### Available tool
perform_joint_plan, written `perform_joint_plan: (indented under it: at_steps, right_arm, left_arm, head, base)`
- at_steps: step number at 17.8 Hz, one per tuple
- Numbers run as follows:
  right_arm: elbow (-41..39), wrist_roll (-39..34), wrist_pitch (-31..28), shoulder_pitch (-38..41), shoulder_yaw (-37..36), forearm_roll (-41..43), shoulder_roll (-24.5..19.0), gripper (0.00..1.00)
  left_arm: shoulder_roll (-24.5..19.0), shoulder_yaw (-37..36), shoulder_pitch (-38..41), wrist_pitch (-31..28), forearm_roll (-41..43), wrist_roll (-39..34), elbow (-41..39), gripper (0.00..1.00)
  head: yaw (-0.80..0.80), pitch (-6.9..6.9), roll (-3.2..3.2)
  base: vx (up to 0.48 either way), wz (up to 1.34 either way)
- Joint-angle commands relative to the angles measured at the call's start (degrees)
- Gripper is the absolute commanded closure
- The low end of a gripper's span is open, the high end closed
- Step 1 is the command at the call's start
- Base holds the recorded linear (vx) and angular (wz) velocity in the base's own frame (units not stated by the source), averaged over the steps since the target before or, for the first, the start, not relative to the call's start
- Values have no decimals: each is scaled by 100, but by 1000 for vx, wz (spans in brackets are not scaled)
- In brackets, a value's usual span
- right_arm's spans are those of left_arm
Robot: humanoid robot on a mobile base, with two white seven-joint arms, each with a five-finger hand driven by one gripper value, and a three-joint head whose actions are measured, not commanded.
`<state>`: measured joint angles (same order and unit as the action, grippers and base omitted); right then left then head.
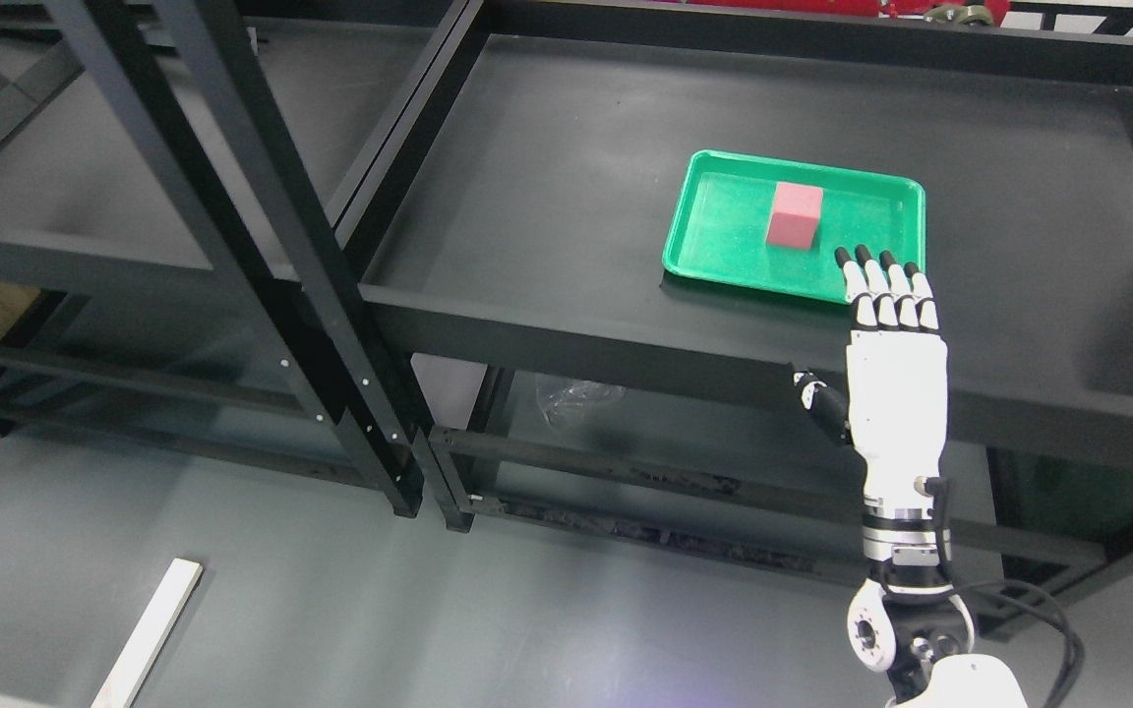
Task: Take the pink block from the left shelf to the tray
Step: 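Lower the right hand onto the pink cube in the green tray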
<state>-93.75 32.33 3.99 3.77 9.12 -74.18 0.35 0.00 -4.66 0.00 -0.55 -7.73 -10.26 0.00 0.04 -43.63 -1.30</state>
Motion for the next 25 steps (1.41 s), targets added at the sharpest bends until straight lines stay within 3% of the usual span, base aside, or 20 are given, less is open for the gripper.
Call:
perform_joint_plan:
  at_steps: [1, 13, 17, 25]
  right_arm:
    - [14, -103, 5, -61, 240, -1054, 65, 1]
    - [172, -1475, 40, -175, 205, -589, 65, 1]
    - [366, -2239, 40, -289, 143, -281, 65, 1]
    - [840, -2687, 40, -588, 143, -228, 65, 1]
  left_arm:
    - [-100, 0, -167, 3, 0, -2, -100, 0]
    - [-100, 0, -167, 3, 0, -2, -100, 0]
    - [-100, 0, -167, 3, 0, -2, -100, 0]
    - [-100, 0, -176, 3, 0, -2, -100, 0]
  head:
    - [0, 0, 0]
    - [0, 0, 0]
    - [0, 0, 0]
    - [0, 0, 0]
  base:
    - [252, -73]
    - [242, -184]
    - [186, -69]
    - [157, 24]
